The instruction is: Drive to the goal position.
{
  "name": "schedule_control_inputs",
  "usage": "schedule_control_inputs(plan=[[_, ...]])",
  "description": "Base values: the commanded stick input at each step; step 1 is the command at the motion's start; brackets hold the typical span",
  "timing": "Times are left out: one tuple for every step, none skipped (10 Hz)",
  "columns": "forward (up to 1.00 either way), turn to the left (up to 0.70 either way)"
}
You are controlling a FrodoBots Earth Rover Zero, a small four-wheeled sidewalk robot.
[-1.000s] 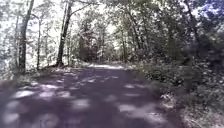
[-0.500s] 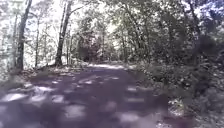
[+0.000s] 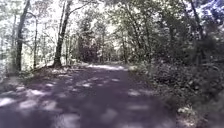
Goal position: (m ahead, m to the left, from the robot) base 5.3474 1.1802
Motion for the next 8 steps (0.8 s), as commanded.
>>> schedule_control_inputs(plan=[[0.45,0.0],[0.45,0.0],[0.45,0.0],[0.45,0.0],[0.45,0.0],[0.45,0.0],[0.45,0.0],[0.45,0.0]])
